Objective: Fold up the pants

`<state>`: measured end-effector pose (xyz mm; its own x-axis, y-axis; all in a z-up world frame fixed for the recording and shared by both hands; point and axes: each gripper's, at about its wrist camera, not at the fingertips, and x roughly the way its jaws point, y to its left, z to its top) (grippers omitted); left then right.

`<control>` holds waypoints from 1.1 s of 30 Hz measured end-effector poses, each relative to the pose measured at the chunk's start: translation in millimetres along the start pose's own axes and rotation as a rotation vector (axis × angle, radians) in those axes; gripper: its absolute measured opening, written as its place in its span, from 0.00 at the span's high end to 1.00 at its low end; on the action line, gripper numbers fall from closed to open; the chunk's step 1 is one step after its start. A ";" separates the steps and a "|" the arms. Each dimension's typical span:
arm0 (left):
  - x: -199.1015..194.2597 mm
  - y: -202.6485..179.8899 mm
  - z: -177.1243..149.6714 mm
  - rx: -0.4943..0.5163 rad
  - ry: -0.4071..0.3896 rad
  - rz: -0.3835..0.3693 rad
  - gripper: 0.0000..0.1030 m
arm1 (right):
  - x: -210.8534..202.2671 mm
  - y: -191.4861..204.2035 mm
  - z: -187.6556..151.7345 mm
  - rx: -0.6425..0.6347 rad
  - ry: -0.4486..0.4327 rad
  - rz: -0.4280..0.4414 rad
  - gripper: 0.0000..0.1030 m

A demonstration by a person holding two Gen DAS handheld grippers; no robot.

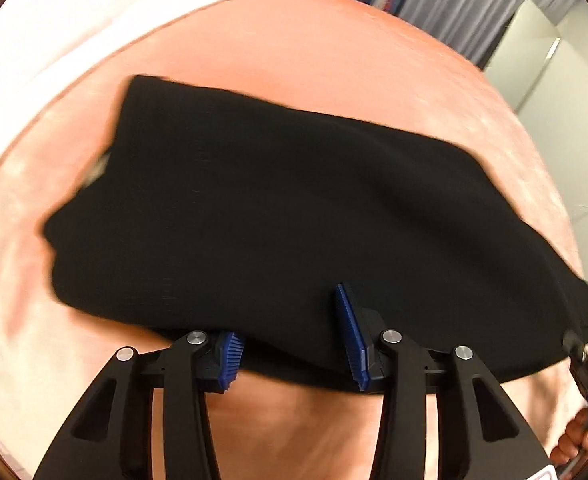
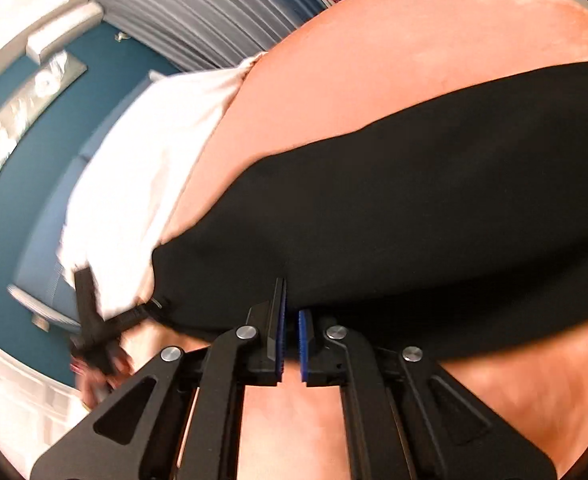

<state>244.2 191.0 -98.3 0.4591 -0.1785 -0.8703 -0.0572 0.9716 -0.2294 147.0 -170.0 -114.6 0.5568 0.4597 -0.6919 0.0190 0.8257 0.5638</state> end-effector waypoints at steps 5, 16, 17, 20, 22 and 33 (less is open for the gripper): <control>-24.1 24.2 -13.2 -0.065 -0.010 -0.103 0.37 | -22.3 17.4 -24.0 0.020 -0.030 -0.029 0.63; -110.4 64.8 -33.5 -0.038 -0.208 0.126 0.27 | 78.4 229.2 -59.6 -0.401 0.100 0.129 0.56; -117.8 69.0 -37.1 -0.033 -0.215 0.139 0.27 | 91.4 249.6 -63.1 -0.468 0.095 0.105 0.56; -134.8 78.9 -44.9 0.002 -0.235 0.186 0.27 | 131.6 287.3 -61.3 -0.626 0.101 0.026 0.57; -143.5 96.3 -46.9 0.007 -0.248 0.200 0.27 | 166.0 300.1 -68.3 -0.708 0.116 -0.030 0.57; -176.8 120.0 -56.2 -0.005 -0.312 0.210 0.25 | 227.0 324.9 -60.1 -0.652 0.177 -0.042 0.77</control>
<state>106.4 330.3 3.5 0.6853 0.0811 -0.7238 -0.1825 0.9812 -0.0628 229.7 222.3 -115.5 0.4215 0.4233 -0.8020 -0.4978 0.8472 0.1856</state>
